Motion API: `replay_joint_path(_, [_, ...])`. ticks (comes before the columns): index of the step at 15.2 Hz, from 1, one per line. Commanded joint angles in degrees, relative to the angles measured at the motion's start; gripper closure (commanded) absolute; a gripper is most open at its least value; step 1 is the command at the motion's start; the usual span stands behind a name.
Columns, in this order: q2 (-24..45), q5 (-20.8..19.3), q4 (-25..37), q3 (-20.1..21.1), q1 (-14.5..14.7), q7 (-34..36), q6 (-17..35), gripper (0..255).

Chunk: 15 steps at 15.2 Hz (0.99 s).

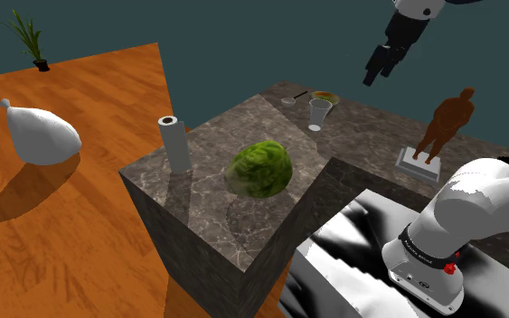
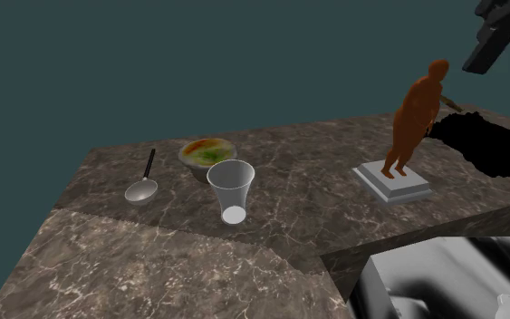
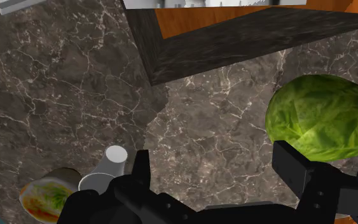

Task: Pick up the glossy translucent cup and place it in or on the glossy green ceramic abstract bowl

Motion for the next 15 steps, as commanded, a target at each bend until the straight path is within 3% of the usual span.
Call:
replay_joint_path(1, [0.00,0.00,0.00,0.00,0.00,0.00,0.00,0])
replay_joint_path(8, [9.92,-3.89,-2.87,-1.45,-0.76,-1.53,12.89,0])
replay_joint_path(15, [22.63,-7.72,-1.79,-2.86,-1.82,-2.22,24.77,0])
